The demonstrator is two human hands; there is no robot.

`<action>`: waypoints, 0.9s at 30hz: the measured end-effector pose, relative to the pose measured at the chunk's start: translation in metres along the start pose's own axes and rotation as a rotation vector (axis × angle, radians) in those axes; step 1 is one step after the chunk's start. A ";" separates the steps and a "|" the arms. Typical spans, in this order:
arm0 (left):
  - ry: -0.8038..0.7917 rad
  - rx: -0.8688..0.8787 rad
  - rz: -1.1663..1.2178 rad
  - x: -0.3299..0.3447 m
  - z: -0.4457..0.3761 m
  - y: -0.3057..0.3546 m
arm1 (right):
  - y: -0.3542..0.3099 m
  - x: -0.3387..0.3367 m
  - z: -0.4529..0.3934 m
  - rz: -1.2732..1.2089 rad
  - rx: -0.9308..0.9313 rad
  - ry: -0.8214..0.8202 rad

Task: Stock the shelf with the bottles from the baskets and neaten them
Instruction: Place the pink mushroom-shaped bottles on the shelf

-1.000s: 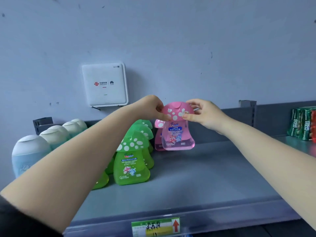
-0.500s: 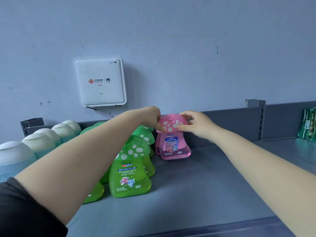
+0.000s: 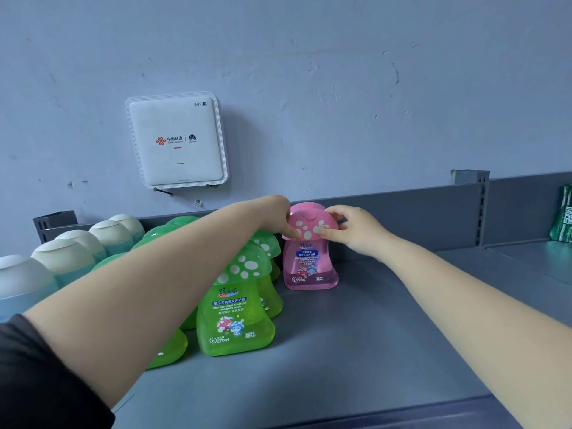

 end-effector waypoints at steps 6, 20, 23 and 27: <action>0.042 -0.025 -0.068 -0.008 0.005 0.003 | -0.008 -0.003 0.000 0.199 0.009 0.000; 0.399 0.132 -0.315 -0.036 0.057 0.114 | -0.036 -0.078 0.083 1.037 -0.142 0.193; 0.408 0.277 -0.367 -0.015 0.062 0.174 | -0.022 -0.106 0.119 1.124 -0.073 0.182; 0.415 0.417 -0.380 0.017 0.065 0.258 | 0.004 -0.147 0.181 1.269 0.022 0.186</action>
Point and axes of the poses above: each hand's wrist, its own z-axis away from the middle knuckle, its own x-axis out of the palm, y = z × x, the point moved 8 cm from there along -z, towards the middle knuckle, and after that the axes turned 7 degrees about x, right-handed, at the moved point
